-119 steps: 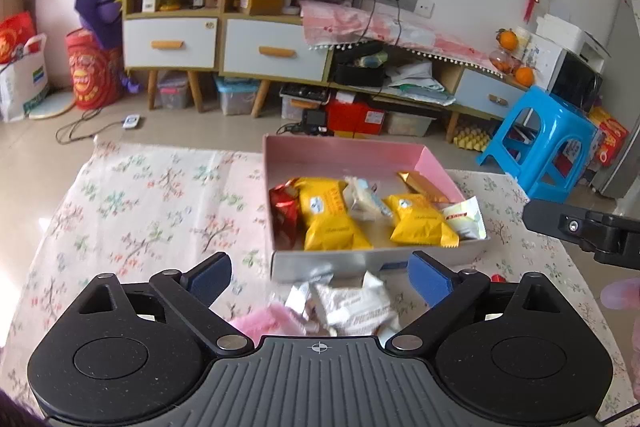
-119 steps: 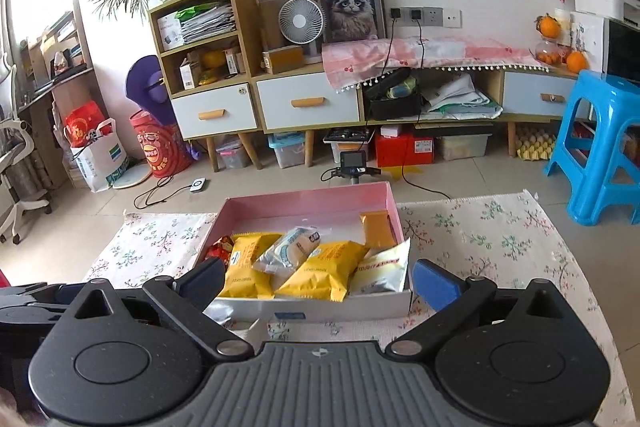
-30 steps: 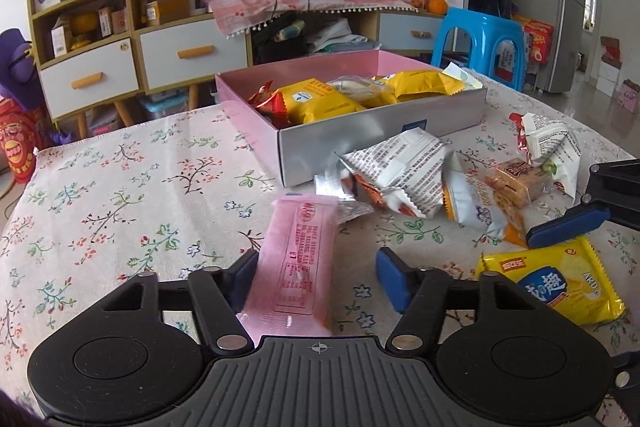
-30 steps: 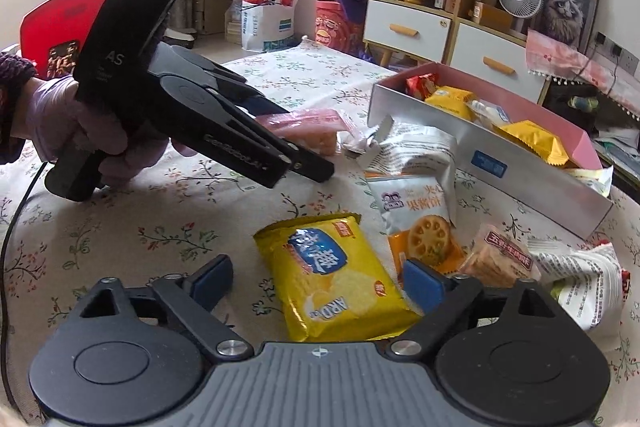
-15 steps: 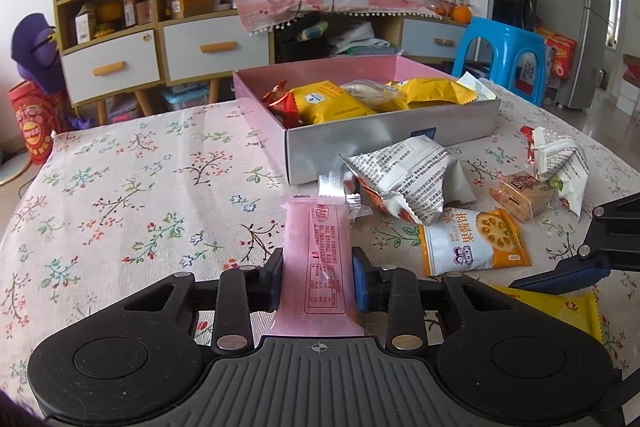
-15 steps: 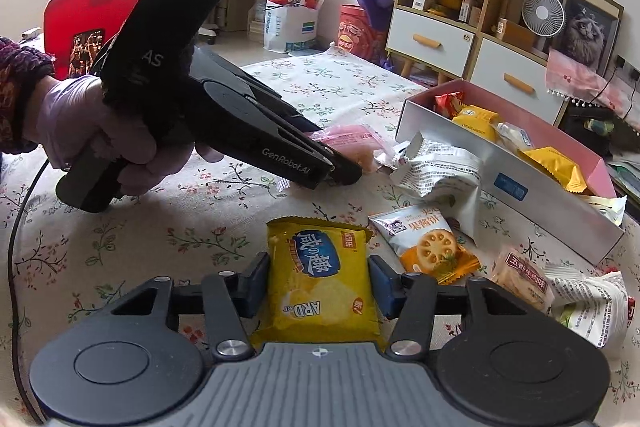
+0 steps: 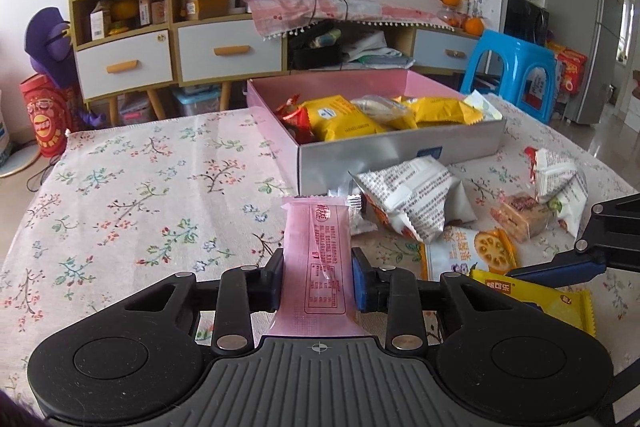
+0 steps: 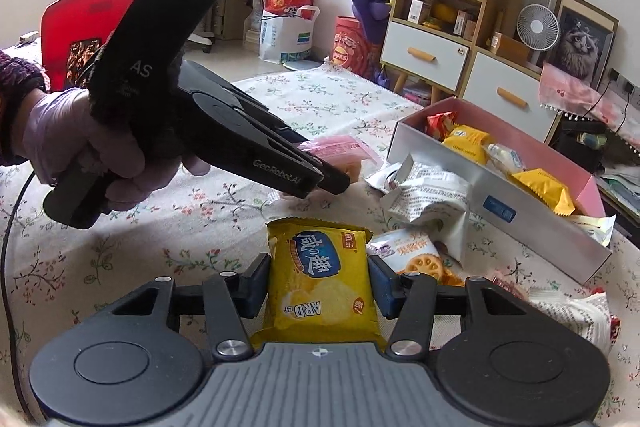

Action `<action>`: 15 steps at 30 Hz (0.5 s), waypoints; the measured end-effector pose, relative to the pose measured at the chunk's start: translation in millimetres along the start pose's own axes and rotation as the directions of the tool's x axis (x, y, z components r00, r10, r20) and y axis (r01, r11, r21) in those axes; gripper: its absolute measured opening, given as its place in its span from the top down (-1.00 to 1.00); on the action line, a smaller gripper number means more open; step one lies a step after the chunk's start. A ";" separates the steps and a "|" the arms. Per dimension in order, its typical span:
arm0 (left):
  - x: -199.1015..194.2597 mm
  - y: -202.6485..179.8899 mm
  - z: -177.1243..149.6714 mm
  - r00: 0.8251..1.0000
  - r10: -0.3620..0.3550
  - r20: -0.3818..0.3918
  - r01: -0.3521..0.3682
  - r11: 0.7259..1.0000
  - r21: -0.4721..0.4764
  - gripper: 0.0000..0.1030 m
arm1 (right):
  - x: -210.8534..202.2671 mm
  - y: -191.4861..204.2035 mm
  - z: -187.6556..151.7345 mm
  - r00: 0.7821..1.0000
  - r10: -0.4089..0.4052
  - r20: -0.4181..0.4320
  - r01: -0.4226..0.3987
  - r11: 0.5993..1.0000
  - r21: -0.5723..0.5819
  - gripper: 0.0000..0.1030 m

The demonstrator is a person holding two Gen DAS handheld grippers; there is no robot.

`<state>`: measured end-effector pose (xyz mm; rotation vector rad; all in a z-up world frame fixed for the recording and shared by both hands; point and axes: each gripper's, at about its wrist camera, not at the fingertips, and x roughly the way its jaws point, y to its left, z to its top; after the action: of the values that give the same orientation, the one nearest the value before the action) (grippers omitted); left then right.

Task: Organize snacks
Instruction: 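Carry the pink wafer packet and yellow chips bag over the box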

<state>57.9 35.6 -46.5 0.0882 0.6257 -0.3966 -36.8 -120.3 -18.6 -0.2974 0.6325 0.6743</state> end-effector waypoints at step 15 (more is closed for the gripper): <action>-4.3 12.0 28.0 0.997 0.041 -0.069 -0.050 0.990 -0.130 0.43 | 5.0 -33.5 29.2 0.996 -0.085 0.002 0.084 0.986 0.143 0.22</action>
<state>74.8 42.6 -21.8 -0.0103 0.7124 -0.3085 1.4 -129.9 2.7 -0.1875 0.6536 0.5458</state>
